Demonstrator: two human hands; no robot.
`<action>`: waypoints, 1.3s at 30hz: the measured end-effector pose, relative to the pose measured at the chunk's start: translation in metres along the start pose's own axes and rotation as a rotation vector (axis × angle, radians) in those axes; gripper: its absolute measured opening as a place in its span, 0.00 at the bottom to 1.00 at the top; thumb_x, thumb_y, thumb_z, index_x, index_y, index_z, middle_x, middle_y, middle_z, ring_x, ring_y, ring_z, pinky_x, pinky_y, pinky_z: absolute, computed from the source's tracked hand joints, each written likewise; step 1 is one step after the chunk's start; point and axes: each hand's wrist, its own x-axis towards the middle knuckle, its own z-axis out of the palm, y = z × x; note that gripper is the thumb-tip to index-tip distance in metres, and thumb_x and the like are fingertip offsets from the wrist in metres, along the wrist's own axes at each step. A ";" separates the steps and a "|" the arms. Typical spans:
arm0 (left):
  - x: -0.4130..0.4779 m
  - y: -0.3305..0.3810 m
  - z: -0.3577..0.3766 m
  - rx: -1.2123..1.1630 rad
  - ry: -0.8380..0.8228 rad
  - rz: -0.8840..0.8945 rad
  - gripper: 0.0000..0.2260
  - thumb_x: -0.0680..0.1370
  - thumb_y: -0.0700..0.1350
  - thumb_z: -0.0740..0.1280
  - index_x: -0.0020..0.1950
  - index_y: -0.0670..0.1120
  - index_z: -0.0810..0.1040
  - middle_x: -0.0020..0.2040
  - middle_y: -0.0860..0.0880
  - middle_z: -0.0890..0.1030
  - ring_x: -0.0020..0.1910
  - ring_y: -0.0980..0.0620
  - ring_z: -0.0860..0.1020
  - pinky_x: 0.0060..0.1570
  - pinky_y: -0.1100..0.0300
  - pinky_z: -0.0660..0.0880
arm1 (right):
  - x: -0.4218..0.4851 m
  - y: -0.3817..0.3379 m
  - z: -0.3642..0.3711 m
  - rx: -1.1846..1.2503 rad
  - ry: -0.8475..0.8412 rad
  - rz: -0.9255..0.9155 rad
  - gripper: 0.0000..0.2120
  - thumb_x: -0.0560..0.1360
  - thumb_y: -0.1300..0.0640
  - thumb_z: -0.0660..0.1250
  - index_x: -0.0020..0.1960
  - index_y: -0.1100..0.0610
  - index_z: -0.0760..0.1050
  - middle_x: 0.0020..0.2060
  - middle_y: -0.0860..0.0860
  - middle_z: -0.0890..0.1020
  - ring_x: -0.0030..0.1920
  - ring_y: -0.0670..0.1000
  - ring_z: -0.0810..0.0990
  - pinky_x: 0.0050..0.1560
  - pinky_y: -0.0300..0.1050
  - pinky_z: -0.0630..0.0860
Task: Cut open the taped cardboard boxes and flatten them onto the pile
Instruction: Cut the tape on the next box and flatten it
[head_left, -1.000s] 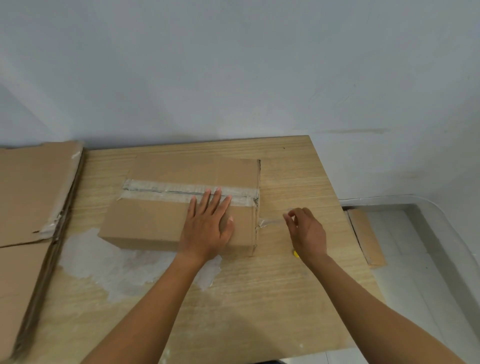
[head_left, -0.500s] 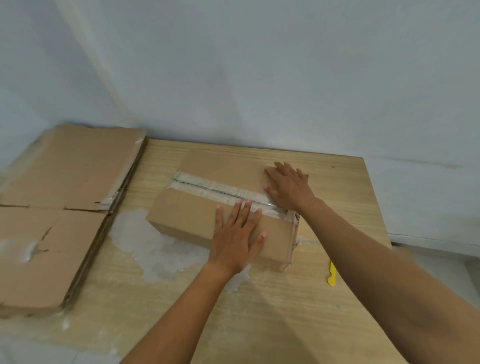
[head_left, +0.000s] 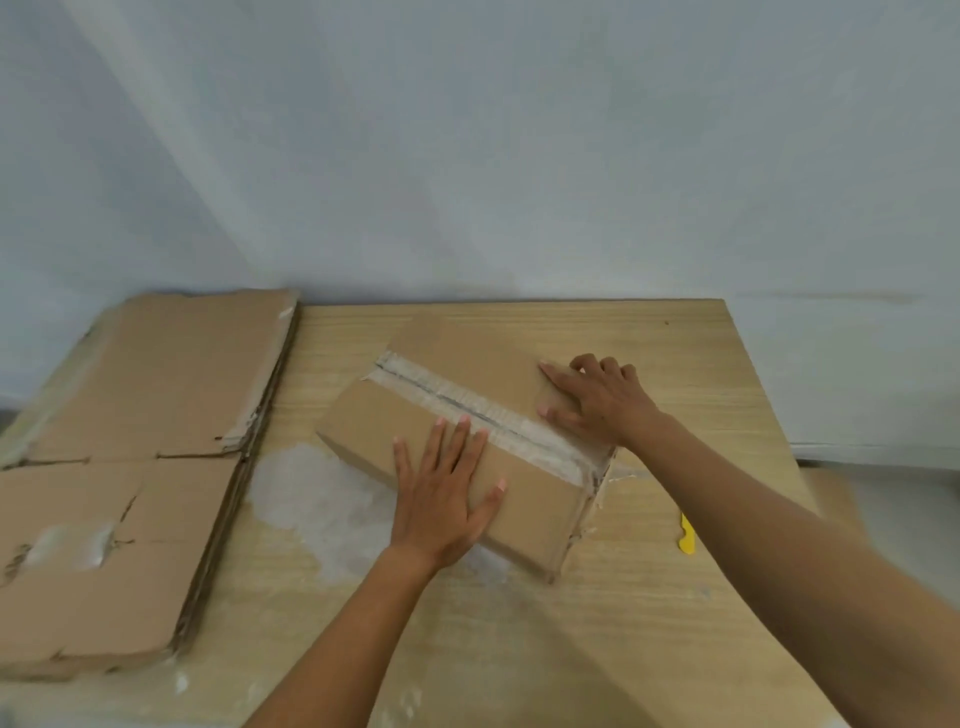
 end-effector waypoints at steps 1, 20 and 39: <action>0.000 -0.008 -0.003 0.012 -0.011 0.036 0.38 0.72 0.71 0.31 0.79 0.55 0.45 0.78 0.57 0.39 0.77 0.53 0.36 0.70 0.39 0.31 | -0.007 -0.002 0.001 0.038 -0.002 0.018 0.34 0.75 0.31 0.51 0.76 0.40 0.47 0.68 0.53 0.63 0.64 0.58 0.65 0.63 0.55 0.61; 0.037 -0.103 -0.038 0.062 -0.251 0.200 0.25 0.81 0.60 0.39 0.77 0.59 0.38 0.76 0.58 0.33 0.74 0.51 0.30 0.70 0.36 0.34 | -0.111 -0.158 0.047 0.517 0.116 0.629 0.38 0.75 0.32 0.52 0.77 0.45 0.41 0.66 0.56 0.65 0.58 0.61 0.74 0.52 0.52 0.71; -0.024 -0.114 -0.021 -0.095 -0.094 0.146 0.34 0.71 0.63 0.28 0.77 0.59 0.42 0.78 0.53 0.38 0.76 0.51 0.34 0.73 0.40 0.40 | -0.065 -0.210 0.035 0.337 0.176 0.521 0.37 0.76 0.33 0.51 0.77 0.50 0.44 0.76 0.59 0.42 0.75 0.65 0.40 0.72 0.64 0.41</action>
